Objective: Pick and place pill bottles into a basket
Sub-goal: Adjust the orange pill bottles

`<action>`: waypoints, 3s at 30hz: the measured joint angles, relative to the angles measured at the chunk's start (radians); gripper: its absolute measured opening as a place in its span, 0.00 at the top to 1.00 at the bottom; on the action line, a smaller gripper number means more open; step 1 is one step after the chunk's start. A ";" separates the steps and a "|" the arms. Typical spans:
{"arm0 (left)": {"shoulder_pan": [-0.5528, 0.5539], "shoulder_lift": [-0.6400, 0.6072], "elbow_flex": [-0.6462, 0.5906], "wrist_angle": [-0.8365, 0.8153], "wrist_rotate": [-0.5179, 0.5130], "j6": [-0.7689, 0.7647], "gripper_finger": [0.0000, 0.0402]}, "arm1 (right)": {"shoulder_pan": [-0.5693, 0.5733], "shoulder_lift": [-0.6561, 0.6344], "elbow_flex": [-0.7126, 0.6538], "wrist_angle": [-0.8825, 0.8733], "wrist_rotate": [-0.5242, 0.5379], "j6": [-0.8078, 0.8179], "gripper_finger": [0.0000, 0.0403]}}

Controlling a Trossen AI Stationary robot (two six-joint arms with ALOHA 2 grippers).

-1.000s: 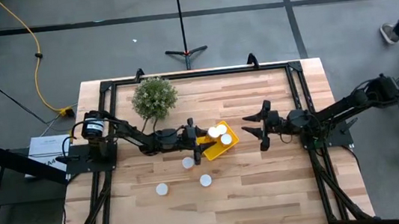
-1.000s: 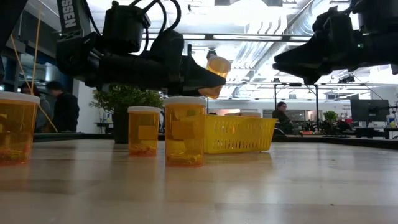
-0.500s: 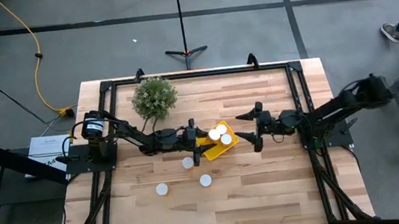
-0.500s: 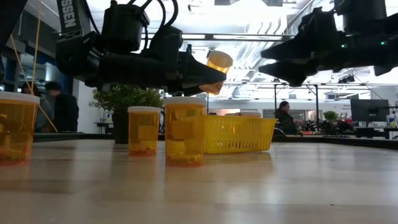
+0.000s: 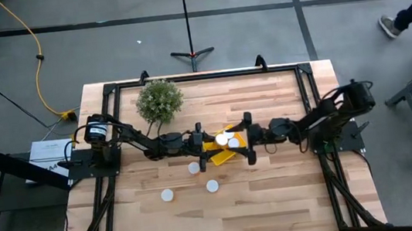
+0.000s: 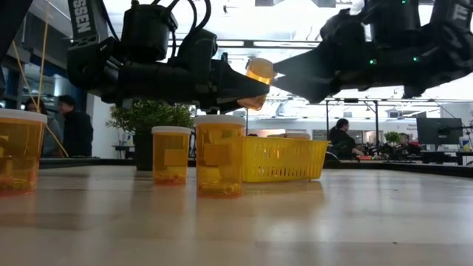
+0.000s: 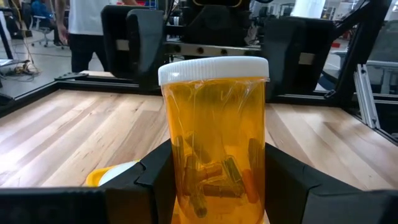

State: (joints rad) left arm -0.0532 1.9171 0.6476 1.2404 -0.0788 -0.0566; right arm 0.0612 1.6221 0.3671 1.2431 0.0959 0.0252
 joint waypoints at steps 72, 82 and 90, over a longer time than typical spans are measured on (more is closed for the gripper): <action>0.000 -0.009 0.118 -0.175 0.077 0.081 0.18 | -0.025 0.009 0.060 0.035 -0.090 0.014 0.58; 0.000 -0.217 0.117 -0.564 0.072 0.086 0.07 | -0.025 0.009 0.060 0.017 -0.068 0.008 0.57; 0.000 -0.357 0.117 -0.860 0.050 0.087 0.07 | -0.014 0.009 0.076 -0.049 -0.043 0.010 0.56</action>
State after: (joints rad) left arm -0.0532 1.5597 0.7647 0.3806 -0.0288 0.0300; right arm 0.0470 1.6310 0.4429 1.1944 0.0533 0.0350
